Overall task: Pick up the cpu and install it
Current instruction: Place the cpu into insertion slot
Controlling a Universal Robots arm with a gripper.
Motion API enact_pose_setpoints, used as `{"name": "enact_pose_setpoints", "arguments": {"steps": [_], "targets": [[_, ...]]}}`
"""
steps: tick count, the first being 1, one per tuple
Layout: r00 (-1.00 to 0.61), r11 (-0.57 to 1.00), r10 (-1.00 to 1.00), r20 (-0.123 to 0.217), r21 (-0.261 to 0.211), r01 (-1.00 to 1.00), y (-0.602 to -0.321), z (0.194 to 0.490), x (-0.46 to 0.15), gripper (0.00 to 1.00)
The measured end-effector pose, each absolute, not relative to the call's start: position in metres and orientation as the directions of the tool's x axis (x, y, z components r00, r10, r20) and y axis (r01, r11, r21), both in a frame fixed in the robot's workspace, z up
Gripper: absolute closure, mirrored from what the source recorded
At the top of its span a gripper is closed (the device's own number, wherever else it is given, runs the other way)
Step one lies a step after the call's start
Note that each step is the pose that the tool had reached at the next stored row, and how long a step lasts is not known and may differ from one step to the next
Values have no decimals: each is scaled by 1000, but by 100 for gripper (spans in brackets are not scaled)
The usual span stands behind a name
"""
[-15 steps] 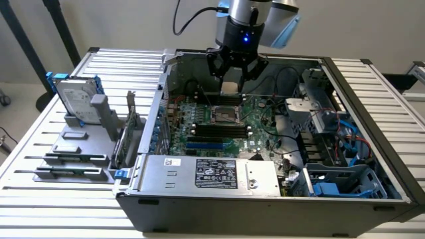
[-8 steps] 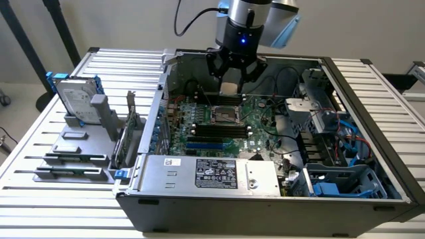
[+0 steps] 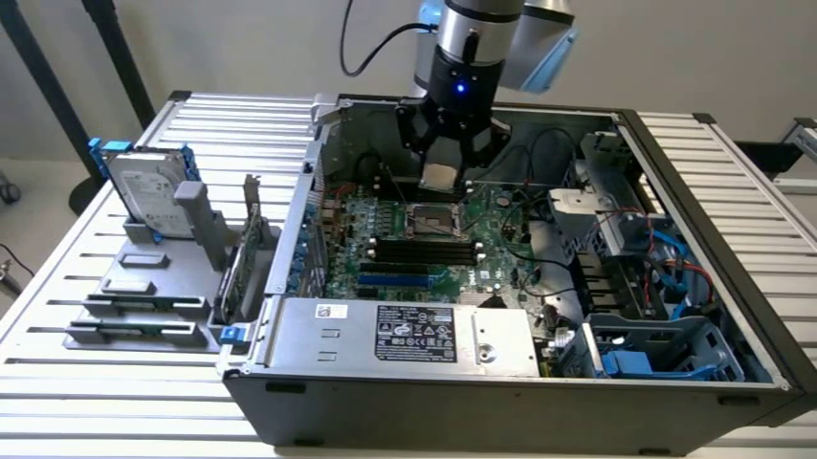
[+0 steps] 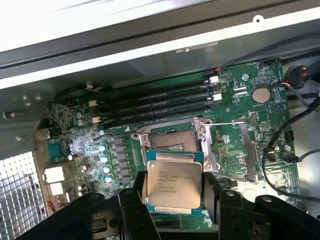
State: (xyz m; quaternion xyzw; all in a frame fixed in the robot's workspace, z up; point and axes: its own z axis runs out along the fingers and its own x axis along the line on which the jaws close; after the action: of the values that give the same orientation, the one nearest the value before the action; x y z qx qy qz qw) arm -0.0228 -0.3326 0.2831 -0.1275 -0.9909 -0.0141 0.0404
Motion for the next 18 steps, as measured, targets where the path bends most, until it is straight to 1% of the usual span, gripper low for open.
{"name": "enact_pose_setpoints", "arguments": {"steps": [18], "targets": [[-832,834,549,84,18,552,-333,254,-23,46]]}}
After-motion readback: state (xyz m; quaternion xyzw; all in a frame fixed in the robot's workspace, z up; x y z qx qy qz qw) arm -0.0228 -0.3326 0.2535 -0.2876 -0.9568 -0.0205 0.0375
